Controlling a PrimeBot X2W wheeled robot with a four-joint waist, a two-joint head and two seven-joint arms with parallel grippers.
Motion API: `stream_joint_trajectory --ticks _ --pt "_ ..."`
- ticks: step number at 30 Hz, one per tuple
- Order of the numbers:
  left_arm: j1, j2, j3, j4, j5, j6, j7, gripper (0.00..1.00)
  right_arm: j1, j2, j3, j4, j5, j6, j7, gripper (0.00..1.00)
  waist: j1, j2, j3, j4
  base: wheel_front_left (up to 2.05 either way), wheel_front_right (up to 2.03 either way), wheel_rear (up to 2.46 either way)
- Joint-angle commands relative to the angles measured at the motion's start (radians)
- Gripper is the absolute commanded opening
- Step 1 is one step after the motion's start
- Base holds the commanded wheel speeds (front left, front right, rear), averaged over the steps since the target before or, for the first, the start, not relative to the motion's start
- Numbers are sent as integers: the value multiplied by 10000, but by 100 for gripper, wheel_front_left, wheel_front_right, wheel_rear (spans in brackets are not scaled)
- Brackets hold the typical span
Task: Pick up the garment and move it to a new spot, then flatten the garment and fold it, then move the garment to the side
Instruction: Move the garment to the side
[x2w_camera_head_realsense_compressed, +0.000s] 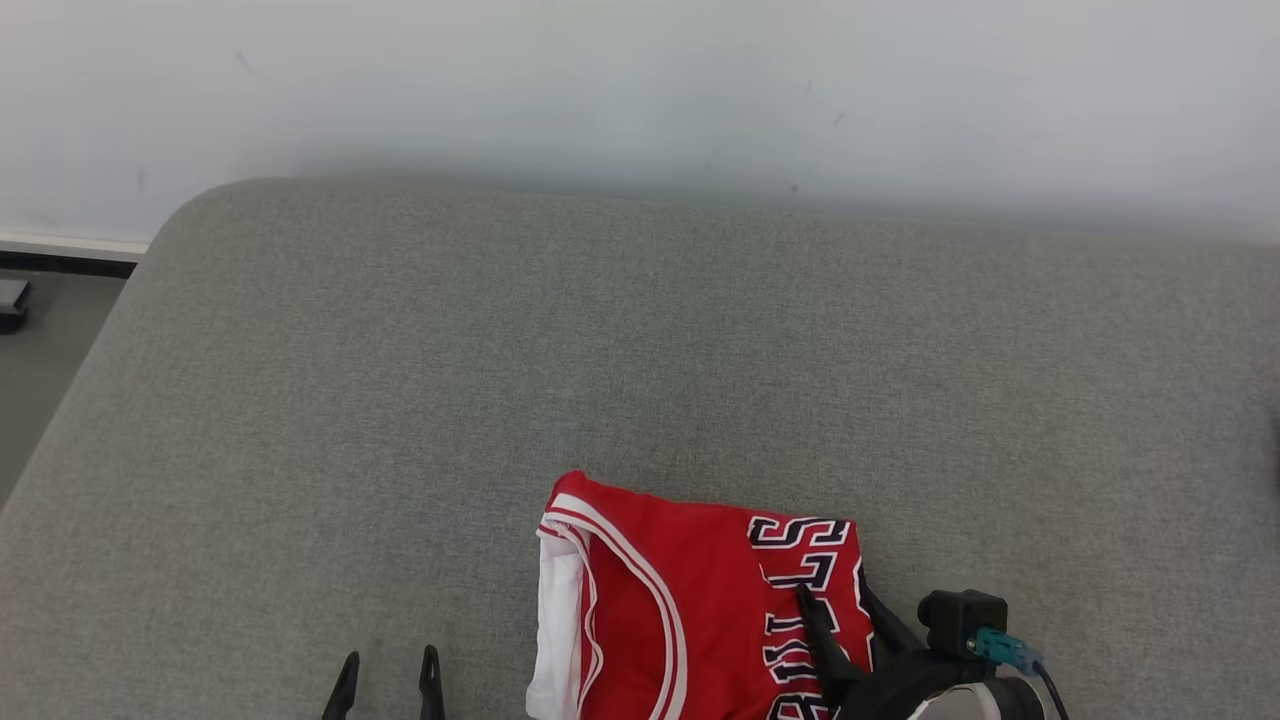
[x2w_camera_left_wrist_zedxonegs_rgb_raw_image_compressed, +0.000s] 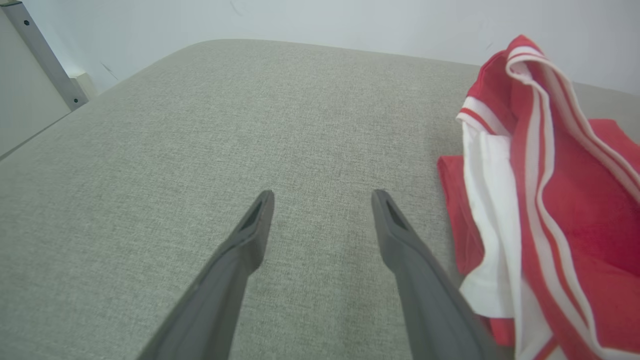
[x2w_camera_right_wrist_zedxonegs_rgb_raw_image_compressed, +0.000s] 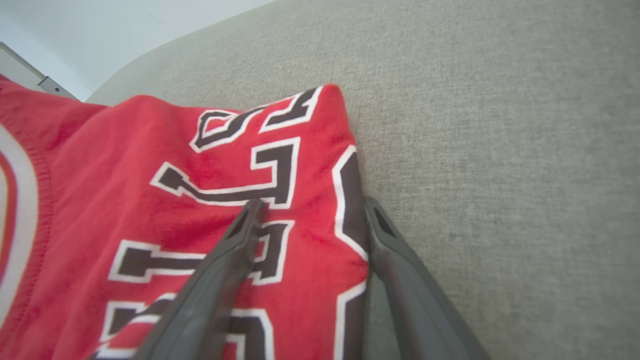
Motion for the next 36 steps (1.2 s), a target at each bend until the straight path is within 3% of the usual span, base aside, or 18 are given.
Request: stream_joint_trajectory --ticks 1,3,4,8,14,36 --pt "-128 -4 -33 -45 -49 22 -30 100 39 25 176 278 107 -26 128 78 -1 -1 32 -1 0 0 0" --pt "-188 -3 -66 -49 -42 32 -30 100 -16 -2 355 428 243 -24 68 35 -1 -1 42 -24 0 0 0" --pt "-190 -4 -82 -47 -48 45 -30 100 -14 -4 466 536 298 -24 109 0 -1 -1 39 -39 0 0 0" --pt "-203 -4 -83 -74 -109 53 -30 100 -142 -124 717 779 492 -26 -84 0 -1 -1 -10 -133 0 0 0" --pt "-15 -6 -270 -44 119 -147 -30 100 -475 -339 539 967 303 -33 -657 0 -1 -1 -302 -799 0 0 0" --pt "-341 0 -833 -5 -305 -89 -30 100 -531 -429 233 915 -104 -26 -788 0 -1 -1 -518 -6083 0 0 0"
